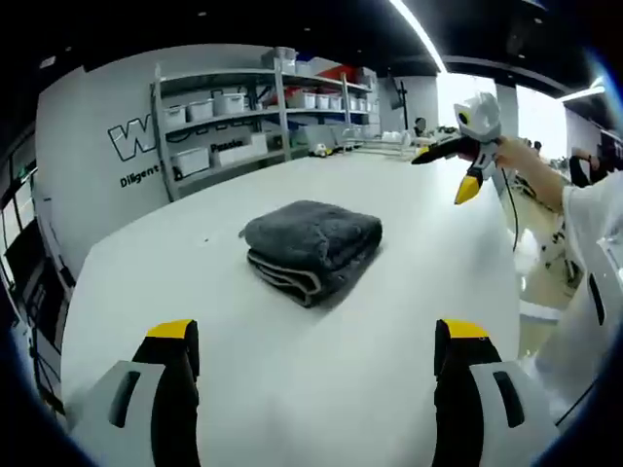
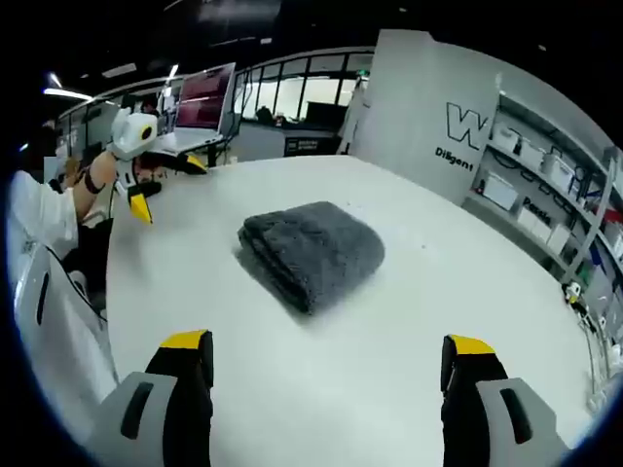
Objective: Open the folded towel by lifting each exposed corner and separating the folded layers until the towel lies flat within the target outline without major curled edges
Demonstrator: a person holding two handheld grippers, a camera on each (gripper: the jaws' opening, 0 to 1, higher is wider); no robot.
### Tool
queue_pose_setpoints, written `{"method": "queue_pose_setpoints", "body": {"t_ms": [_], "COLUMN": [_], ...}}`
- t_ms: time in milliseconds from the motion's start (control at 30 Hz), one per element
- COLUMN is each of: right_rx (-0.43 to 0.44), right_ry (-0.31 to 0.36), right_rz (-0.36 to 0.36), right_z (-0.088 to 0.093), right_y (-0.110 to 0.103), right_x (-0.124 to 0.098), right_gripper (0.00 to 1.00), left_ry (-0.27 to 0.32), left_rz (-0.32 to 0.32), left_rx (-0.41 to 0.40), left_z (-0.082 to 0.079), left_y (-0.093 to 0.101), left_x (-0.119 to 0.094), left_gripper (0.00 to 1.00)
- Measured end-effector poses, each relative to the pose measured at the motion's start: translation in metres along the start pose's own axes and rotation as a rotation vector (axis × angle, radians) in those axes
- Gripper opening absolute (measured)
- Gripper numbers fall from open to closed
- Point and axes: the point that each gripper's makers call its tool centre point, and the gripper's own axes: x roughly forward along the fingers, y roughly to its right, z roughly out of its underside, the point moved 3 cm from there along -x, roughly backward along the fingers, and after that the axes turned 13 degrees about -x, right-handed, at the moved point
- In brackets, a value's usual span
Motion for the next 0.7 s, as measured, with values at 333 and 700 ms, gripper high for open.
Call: {"method": "queue_pose_setpoints", "body": {"t_ms": [333, 700], "right_rx": [-0.013, -0.074], "right_ry": [0.013, 0.011], "right_rz": [-0.001, -0.008], "right_z": [-0.007, -0.014], "right_y": [-0.001, -0.007], "right_x": [0.000, 0.012], "right_gripper": [0.99, 0.97], "left_ry": [0.000, -0.008], "left_rz": [0.012, -0.005], "left_rx": [0.008, 0.007], "left_z": [-0.002, 0.003], "left_y": [0.007, 0.005], "left_x": [0.004, 0.003], "left_gripper": [0.99, 0.99]}}
